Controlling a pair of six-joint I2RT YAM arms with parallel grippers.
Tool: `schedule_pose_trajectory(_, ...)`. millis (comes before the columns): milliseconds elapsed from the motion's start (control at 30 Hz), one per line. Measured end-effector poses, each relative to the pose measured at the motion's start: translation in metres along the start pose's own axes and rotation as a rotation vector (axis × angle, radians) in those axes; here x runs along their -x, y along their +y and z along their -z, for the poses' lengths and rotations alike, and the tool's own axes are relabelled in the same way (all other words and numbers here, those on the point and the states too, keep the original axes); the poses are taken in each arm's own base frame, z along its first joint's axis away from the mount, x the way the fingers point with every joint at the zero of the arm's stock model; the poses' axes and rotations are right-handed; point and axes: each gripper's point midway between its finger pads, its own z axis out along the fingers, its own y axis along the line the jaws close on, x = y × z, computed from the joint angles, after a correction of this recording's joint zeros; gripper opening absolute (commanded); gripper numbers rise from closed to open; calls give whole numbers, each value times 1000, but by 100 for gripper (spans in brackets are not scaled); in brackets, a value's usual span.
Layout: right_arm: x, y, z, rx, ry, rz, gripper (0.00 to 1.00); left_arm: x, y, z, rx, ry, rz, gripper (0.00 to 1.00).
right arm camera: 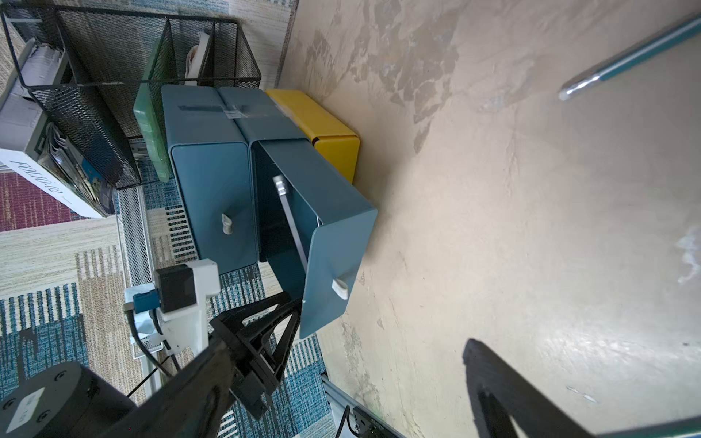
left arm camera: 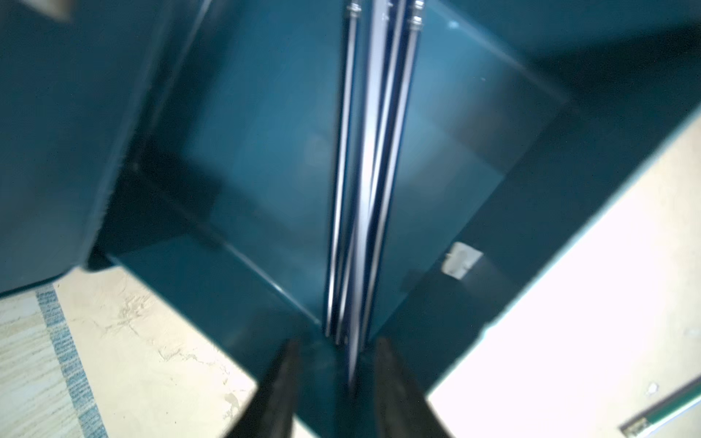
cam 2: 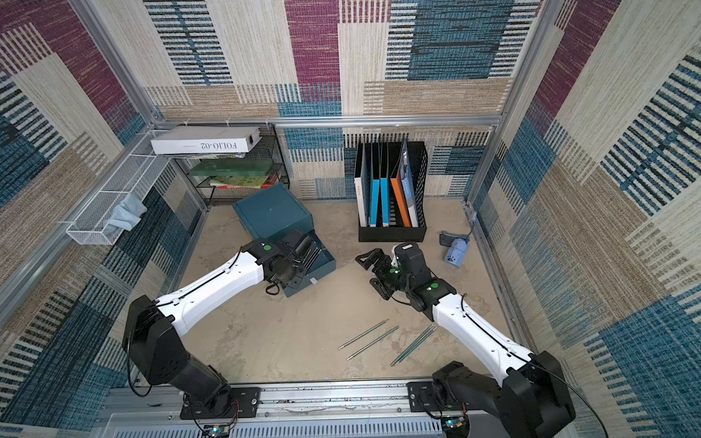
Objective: Please place the pencils in the drawer according to their color
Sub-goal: Place the pencil in the drawer, then close the drawer in the storage box.
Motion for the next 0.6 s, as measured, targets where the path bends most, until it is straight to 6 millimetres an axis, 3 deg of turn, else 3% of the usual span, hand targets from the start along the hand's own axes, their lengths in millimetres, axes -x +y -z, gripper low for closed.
schedule_pose_trajectory(167,-8,7,-12,13,32,3,99,18,-6,28,-70,-64,38,62)
schedule_pose_trajectory(333,-23,10,-24,28,74,10,99,57,-2,80,-140,-212,118,68)
schedule_pose_trajectory(467,-32,13,-35,52,96,8,99,89,26,116,-157,-308,238,70)
schedule_pose_trajectory(600,-42,17,-49,73,123,16,99,108,67,124,-145,-336,378,70)
